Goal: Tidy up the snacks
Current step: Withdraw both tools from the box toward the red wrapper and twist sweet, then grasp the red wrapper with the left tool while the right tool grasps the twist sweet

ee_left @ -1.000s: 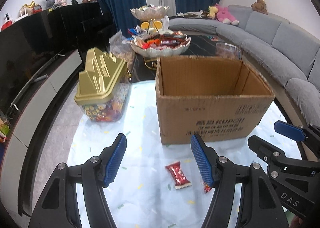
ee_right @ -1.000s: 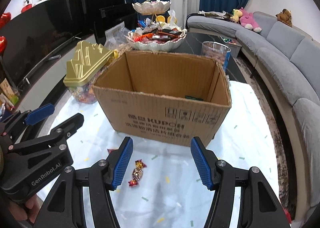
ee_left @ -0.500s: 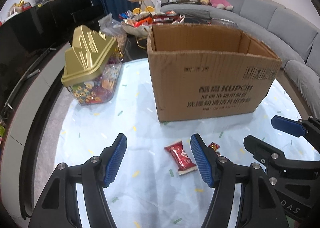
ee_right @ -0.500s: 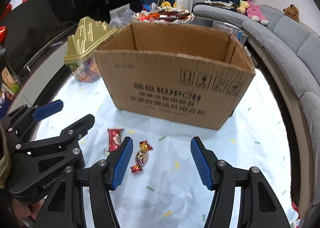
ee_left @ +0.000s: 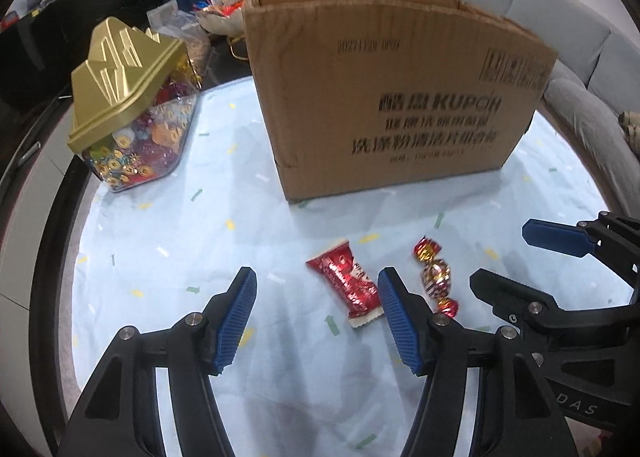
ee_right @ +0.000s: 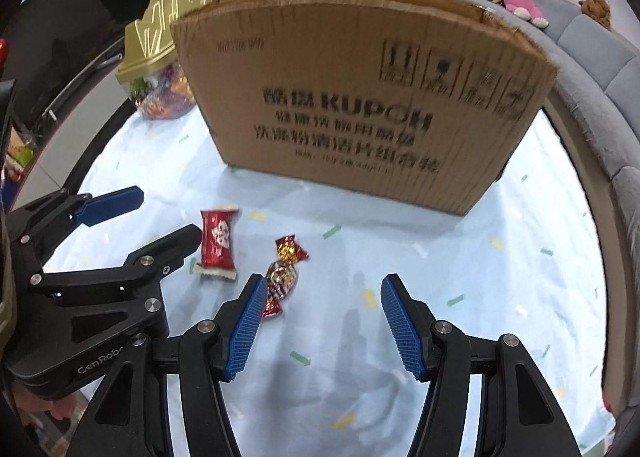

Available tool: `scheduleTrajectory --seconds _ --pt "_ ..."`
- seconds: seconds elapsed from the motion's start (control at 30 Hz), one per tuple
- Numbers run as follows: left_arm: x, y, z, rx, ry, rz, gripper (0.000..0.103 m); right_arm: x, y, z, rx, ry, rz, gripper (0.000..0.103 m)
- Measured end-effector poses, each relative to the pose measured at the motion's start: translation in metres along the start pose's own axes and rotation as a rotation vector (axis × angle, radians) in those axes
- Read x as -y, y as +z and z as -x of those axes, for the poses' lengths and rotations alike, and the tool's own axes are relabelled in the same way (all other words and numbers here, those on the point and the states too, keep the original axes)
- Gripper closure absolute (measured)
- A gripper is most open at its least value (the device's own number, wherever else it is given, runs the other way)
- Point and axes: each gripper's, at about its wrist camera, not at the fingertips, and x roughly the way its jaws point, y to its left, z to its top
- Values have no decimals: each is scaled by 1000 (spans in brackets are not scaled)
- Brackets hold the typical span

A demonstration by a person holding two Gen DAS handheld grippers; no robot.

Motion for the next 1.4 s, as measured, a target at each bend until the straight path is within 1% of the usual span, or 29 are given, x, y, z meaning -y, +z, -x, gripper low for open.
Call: scheduleTrajectory --seconds 0.13,0.3,0.37,0.7,0.8,0.83,0.87,0.97,1.07,1.2,1.3,1.37,1.4 --pt "-4 -3 -8 -12 -8 10 41 -4 -3 -11 -24 11 4 42" --pt "-8 -4 -16 -21 -25 24 45 -6 -3 -21 -36 18 -2 42" --pt "-8 -4 -20 -28 -32 26 48 -6 -2 -23 -39 18 -5 42" --pt "-6 -1 -31 -23 -55 36 51 -1 -2 -34 -33 37 -31 43" --pt "-8 3 -34 -21 -60 40 51 4 -4 -31 -28 55 -41 47" --pt "-8 4 -36 -22 -64 41 52 5 -3 -31 -27 65 -42 50" --pt "-8 5 -37 -23 -68 42 53 5 -3 -31 -25 75 -42 54" --pt "-8 9 -40 -34 -90 52 59 4 -1 -29 -20 84 -31 59" --pt "-9 7 -42 -50 -113 84 61 4 2 -29 -18 92 -26 60" --pt "-12 7 -45 -55 -118 106 61 4 4 -30 -18 92 -25 60" --pt "-12 7 -46 -56 -126 113 65 6 4 -30 -17 96 -25 60" --pt "-9 6 -47 -63 -124 110 71 7 4 -29 -14 102 -26 60" --pt "-7 5 -48 -71 -119 107 72 7 4 -29 -12 103 -27 60"
